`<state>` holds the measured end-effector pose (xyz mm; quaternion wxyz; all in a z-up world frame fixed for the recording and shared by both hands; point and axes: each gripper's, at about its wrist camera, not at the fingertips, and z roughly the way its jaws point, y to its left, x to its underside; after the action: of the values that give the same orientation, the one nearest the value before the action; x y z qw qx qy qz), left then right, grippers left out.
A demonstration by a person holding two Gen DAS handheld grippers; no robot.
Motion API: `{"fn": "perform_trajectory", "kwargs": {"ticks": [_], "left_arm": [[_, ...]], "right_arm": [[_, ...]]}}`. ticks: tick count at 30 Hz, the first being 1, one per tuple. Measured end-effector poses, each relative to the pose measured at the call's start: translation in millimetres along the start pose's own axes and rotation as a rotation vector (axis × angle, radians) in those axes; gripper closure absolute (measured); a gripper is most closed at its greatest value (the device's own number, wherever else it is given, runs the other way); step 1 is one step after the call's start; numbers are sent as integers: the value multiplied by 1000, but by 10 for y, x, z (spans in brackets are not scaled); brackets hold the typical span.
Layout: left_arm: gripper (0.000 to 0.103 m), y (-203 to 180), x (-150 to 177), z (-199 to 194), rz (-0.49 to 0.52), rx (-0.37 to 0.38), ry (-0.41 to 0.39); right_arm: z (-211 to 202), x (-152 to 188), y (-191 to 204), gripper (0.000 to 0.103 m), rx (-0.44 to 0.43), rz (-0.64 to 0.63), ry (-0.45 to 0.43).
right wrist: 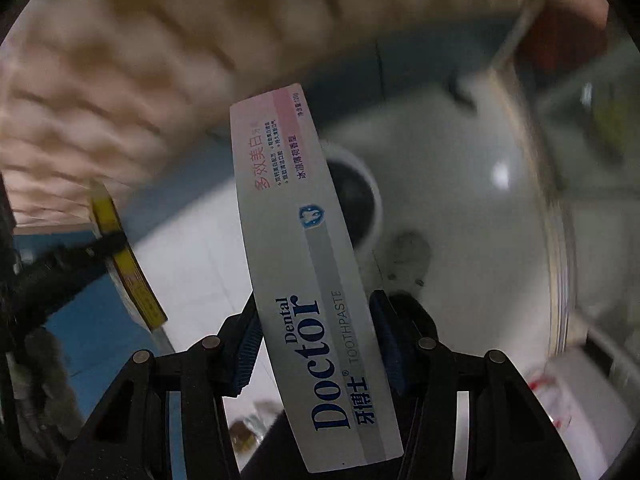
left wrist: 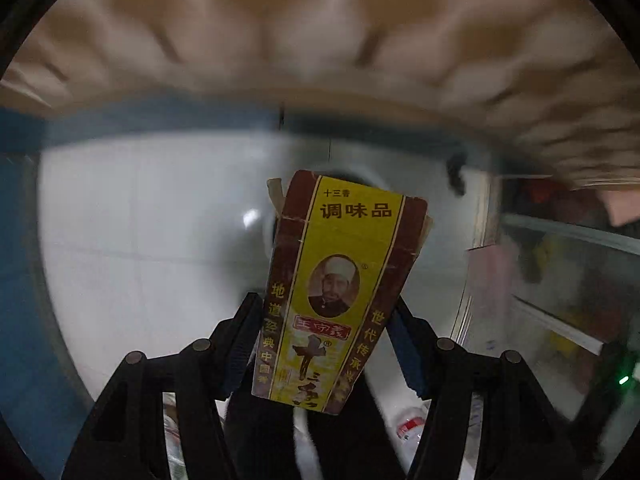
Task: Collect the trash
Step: 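Carry both boxes down over the floor bin and open both tools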
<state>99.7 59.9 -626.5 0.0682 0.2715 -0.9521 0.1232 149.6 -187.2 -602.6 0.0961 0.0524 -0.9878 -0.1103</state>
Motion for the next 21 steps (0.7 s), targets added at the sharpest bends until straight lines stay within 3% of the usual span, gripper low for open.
{"fn": "perform_trajectory", "kwargs": {"ticks": [5,8,11,13,14,15,16,17,18,21], "left_arm": [[44,115,-310,1336,-6,11,111],[42,165,-420,1786,-31,85,187],[42,141,-446,1931,-16,30,175],[31,213,-444,1930,-20,1,153],[16,263,-430,1904,-23,-10,141],[4,299,-438,1869,-24,-31,121],[1,318,-438,1827,-19,-52,105],[0,358,-424,1789,-15,-62,95],[0,366,-404,1739,-7,-83,80],[0,286,-365,1580,34,-148,12]], "right_arm": [[1487,-139,-273,51,28,23,164],[2156,-310,-356,52,47,10,221],[2611,-491,-410,53,77,-17,240],[2739,-573,-407,53,82,-21,252],[2801,-622,-434,53,89,-21,252],[2815,-647,-419,46,91,-27,244],[2818,-671,-411,36,96,-38,238],[2796,-631,-402,15,95,-41,229],[2752,-638,-404,3,91,-48,208],[2592,-663,-343,2,155,-98,142]]}}
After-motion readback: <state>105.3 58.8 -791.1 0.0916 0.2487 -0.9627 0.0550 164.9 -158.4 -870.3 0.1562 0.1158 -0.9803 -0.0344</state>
